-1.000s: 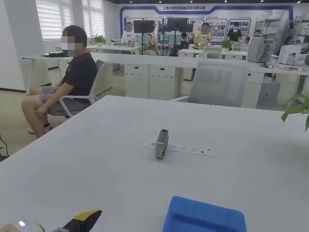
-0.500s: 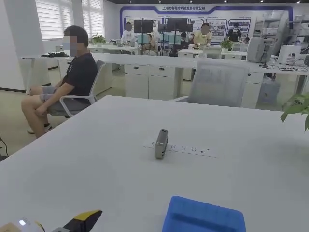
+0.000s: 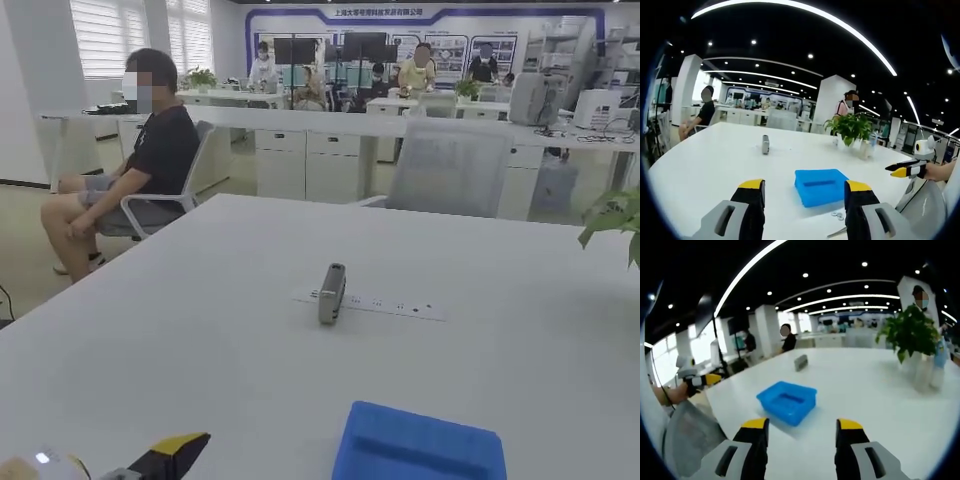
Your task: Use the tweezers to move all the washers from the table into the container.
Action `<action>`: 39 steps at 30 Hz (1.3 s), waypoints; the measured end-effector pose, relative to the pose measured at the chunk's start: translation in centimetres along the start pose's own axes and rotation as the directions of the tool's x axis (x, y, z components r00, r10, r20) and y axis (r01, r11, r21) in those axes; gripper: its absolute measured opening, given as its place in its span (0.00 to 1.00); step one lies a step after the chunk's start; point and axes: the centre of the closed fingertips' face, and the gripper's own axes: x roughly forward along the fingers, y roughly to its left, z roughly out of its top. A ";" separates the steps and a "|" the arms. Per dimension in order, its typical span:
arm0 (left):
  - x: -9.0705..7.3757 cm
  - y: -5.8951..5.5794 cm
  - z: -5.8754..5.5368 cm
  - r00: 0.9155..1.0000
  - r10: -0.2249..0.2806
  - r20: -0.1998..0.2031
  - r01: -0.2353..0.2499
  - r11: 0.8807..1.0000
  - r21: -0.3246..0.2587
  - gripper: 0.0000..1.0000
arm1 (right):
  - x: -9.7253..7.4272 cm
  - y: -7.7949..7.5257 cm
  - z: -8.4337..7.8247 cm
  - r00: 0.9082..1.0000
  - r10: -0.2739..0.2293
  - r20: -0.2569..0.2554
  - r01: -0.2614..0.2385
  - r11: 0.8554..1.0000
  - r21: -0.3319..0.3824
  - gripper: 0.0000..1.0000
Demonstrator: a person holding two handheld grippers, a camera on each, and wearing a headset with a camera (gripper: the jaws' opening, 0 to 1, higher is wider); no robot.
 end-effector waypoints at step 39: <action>2.2 -6.8 -12.7 0.615 -0.434 -0.658 0.629 0.773 0.078 0.07 | 6.0 11.1 -6.4 0.849 0.357 -0.389 -0.435 0.890 -0.133 0.13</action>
